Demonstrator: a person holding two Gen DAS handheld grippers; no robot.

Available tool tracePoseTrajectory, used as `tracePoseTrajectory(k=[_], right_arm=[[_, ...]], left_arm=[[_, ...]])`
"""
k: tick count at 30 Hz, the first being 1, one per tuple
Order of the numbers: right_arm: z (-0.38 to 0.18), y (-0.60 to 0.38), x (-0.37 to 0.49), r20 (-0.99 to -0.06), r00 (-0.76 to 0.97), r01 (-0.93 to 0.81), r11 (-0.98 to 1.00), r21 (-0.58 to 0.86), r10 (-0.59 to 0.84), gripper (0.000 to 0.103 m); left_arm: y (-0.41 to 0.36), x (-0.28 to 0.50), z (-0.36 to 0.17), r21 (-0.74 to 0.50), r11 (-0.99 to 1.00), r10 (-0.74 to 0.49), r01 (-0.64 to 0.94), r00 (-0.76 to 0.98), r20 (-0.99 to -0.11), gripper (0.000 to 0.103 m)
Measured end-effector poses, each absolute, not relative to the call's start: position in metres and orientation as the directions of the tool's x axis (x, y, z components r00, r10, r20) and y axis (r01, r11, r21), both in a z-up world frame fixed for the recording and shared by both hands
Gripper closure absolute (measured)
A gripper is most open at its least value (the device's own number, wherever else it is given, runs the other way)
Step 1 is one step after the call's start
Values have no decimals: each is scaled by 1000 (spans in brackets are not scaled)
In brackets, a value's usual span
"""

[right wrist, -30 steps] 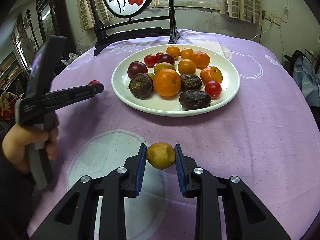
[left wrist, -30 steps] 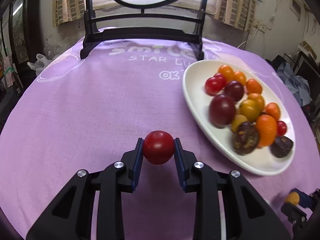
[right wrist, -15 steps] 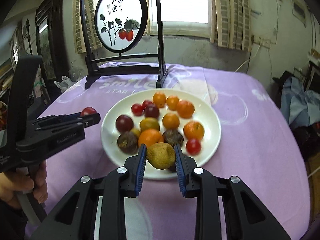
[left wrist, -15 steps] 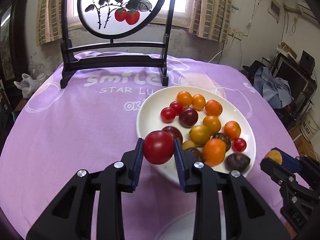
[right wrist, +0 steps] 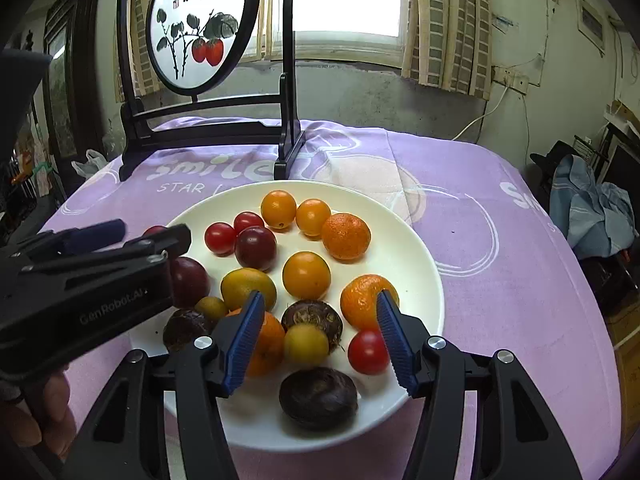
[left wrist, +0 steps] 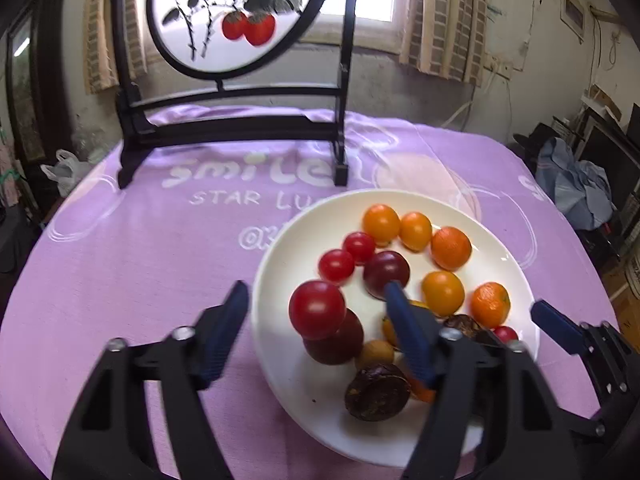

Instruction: Organize fruits

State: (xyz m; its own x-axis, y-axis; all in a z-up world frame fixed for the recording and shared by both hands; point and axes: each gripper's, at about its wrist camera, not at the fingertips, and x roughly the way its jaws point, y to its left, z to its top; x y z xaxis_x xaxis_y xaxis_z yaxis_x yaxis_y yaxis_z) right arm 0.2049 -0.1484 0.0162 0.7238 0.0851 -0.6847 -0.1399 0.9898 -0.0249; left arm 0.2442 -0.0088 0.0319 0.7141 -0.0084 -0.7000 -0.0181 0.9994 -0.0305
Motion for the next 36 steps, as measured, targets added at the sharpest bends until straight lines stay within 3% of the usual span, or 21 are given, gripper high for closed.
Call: tracePoseTrajectory(k=[13, 17, 21, 26, 36], right_arm=[[20, -175, 142, -688, 710, -146, 987, 66, 151, 37], [17, -177, 118, -699, 699, -143, 987, 70, 151, 34], [11, -178, 96, -717, 681, -133, 988, 82, 151, 14], [2, -175, 74, -734, 669, -144, 989, 25, 116, 10], [-11, -179, 56, -754, 646, -143, 989, 32, 118, 10]], left_arm=[[-1, 186, 44, -35, 999, -7, -23, 738, -675, 7], [-3, 163, 36, -4, 1000, 4, -9, 724, -690, 7], [0, 138, 28, -5, 1000, -2, -3, 715, -699, 7], [2, 105, 21, 38, 999, 34, -10, 711, -703, 6], [14, 73, 9, -17, 1000, 4, -25, 685, -729, 5]])
